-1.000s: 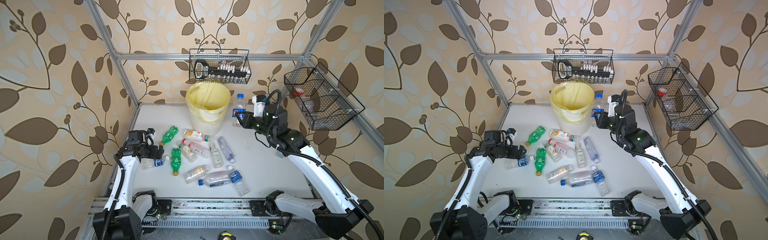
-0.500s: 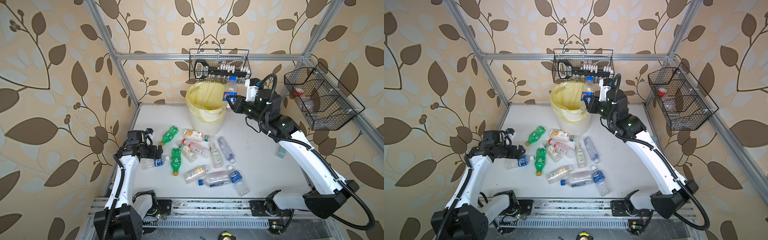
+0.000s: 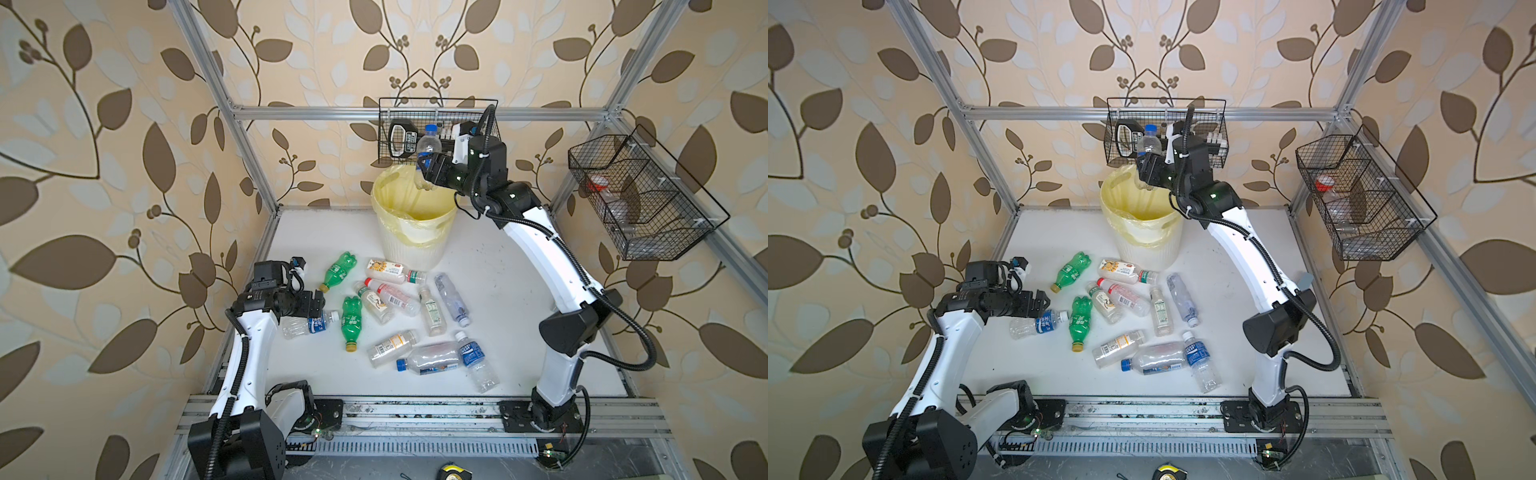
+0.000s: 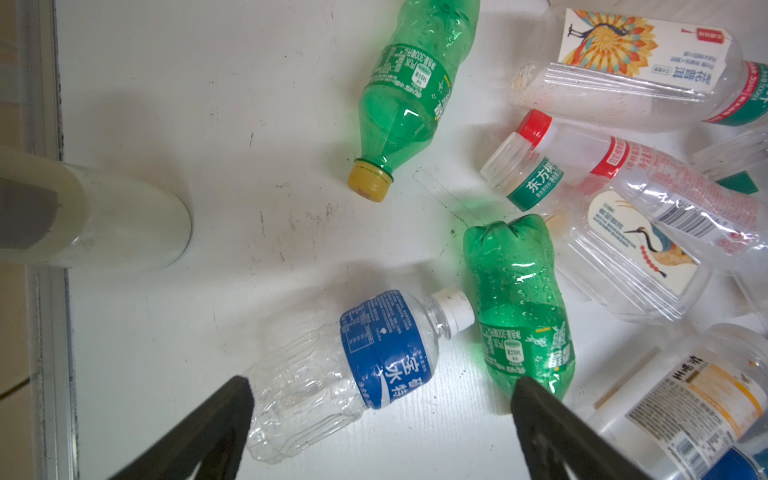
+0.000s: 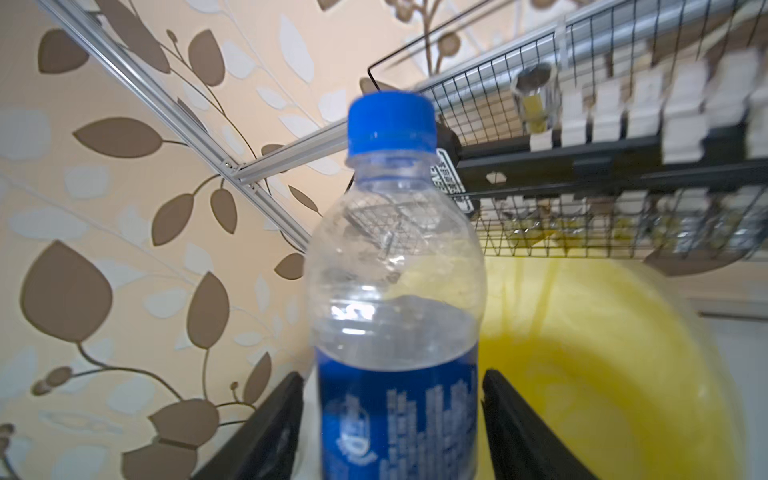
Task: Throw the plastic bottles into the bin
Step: 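Carry the bottle with the right gripper over the yellow bin and release, then withdraw the right gripper from the bin back toward the bottle pile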
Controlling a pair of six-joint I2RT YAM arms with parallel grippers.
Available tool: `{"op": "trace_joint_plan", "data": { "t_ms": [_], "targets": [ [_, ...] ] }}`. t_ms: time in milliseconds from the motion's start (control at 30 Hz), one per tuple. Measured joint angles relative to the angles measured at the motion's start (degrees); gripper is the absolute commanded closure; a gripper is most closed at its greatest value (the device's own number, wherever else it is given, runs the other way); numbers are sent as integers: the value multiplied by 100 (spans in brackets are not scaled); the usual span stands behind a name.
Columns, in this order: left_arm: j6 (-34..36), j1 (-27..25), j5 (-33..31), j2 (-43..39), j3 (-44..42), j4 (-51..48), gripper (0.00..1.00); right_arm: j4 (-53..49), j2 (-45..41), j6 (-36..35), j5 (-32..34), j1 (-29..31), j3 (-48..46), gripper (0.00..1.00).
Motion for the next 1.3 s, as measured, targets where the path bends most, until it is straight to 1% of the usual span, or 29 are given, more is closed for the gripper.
{"op": "trace_joint_plan", "data": {
  "t_ms": [33,200,400,500,667,767,867,1133,1300],
  "targets": [
    [0,0,0,0,0,-2,1,-98,26,20,-35,0,-2,0],
    [0,33,4,-4,-2,-2,1,-238,-181,-22,-140,0,-356,0],
    [0,37,4,-7,-2,0,1,-111,-1001,-39,-385,0,-1340,0],
    [0,48,4,-13,-2,0,1,70,-1604,-39,-516,0,-2105,0],
    [0,74,7,-24,-2,0,1,638,-2706,-17,-614,0,-3888,0],
    [2,74,13,-24,-2,0,1,785,-3082,-15,-621,0,-4647,0],
    [2,74,22,-24,-2,0,1,850,-3307,-35,-625,0,-5158,0],
    [11,74,46,-2,-2,-2,1,800,-3834,-192,-625,0,-6022,0],
    [101,74,199,72,-2,-20,1,761,-4011,-229,-664,0,-6505,0]
  ]
}}
